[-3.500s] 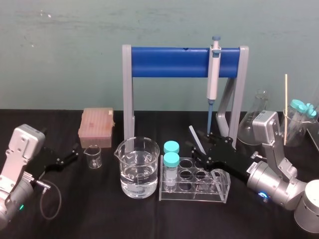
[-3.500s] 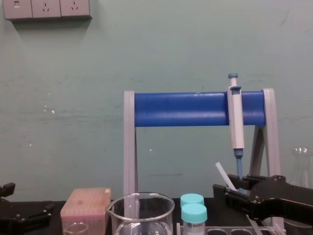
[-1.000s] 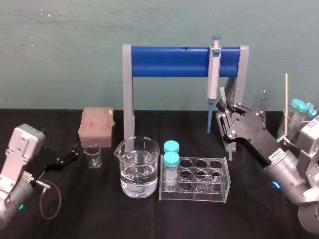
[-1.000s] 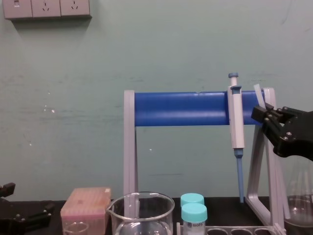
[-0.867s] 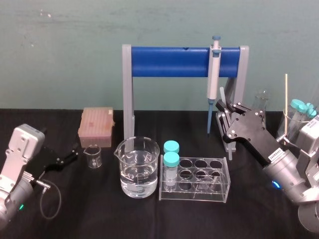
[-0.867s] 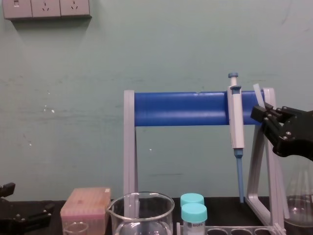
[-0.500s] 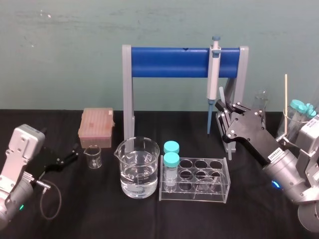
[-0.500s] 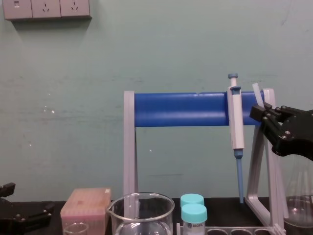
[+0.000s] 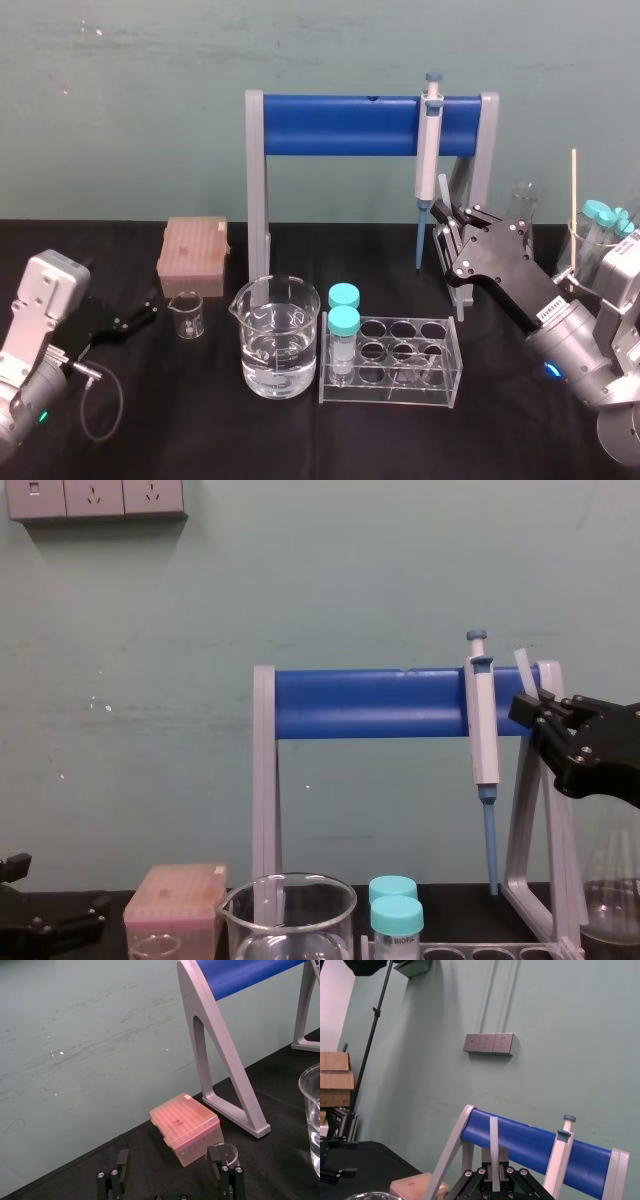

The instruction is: Pick up the stirring rod with one hand, then place it down.

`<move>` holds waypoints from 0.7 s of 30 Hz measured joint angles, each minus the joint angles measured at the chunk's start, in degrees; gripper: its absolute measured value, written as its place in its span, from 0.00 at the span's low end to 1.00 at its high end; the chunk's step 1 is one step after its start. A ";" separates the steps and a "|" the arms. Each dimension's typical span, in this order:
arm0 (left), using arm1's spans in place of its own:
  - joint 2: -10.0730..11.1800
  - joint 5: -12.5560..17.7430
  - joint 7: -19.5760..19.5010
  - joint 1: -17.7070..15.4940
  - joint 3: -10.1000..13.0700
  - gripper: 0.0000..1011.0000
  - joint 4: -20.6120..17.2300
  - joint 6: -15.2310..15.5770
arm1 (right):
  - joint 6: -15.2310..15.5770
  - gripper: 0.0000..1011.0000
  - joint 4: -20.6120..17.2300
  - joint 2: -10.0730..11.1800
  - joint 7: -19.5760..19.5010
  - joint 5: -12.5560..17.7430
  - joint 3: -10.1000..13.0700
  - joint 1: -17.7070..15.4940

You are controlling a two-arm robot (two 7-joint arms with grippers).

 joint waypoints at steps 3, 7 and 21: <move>0.00 0.00 0.00 0.00 0.00 0.99 0.00 0.00 | 0.01 0.07 0.00 0.00 0.02 0.03 -0.01 0.02; 0.00 0.00 0.00 0.00 0.00 0.99 0.00 0.00 | 0.01 0.07 0.00 0.00 0.02 0.03 -0.01 0.03; 0.00 0.00 0.00 0.00 0.00 0.99 0.00 0.00 | 0.01 0.07 0.00 0.00 0.03 0.02 -0.01 0.03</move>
